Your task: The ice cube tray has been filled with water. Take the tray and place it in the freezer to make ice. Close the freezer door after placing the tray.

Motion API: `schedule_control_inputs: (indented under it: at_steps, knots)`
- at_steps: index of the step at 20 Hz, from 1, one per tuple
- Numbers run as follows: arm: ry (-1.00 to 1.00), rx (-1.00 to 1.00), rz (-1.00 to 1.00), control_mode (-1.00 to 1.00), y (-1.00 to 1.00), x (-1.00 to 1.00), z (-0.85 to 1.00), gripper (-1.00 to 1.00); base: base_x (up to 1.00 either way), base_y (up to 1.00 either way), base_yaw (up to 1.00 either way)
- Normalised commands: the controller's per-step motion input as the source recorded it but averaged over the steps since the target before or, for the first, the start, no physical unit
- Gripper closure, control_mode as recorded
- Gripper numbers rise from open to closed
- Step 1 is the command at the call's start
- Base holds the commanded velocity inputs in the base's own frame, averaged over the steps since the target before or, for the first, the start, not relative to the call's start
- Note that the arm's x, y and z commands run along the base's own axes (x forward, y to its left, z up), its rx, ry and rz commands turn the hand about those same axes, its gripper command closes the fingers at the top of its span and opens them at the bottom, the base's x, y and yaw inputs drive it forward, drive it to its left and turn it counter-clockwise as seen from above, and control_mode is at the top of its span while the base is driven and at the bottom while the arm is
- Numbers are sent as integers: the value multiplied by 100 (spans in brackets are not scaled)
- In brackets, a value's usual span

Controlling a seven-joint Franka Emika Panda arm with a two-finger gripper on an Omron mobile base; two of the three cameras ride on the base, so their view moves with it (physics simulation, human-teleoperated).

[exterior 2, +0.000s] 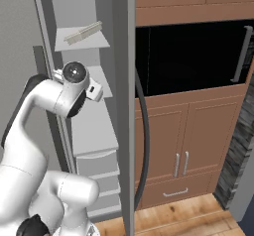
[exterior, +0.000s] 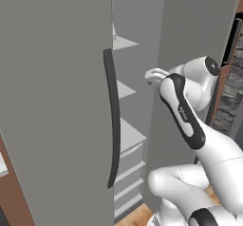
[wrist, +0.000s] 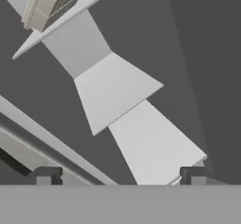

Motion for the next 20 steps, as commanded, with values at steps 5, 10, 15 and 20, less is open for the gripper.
schedule_control_inputs:
  at_steps: [5,10,15,20]
  knots:
    - [0,0,0,-100,-23,-63,21,-100,0,0,0]
    - [0,0,9,-100,-4,-56,8,-100,0,0,0]
    - [0,0,11,-100,-1,-36,0,-100,0,0,0]
    - [0,0,5,100,0,-25,0,-100,-28,-6,5]
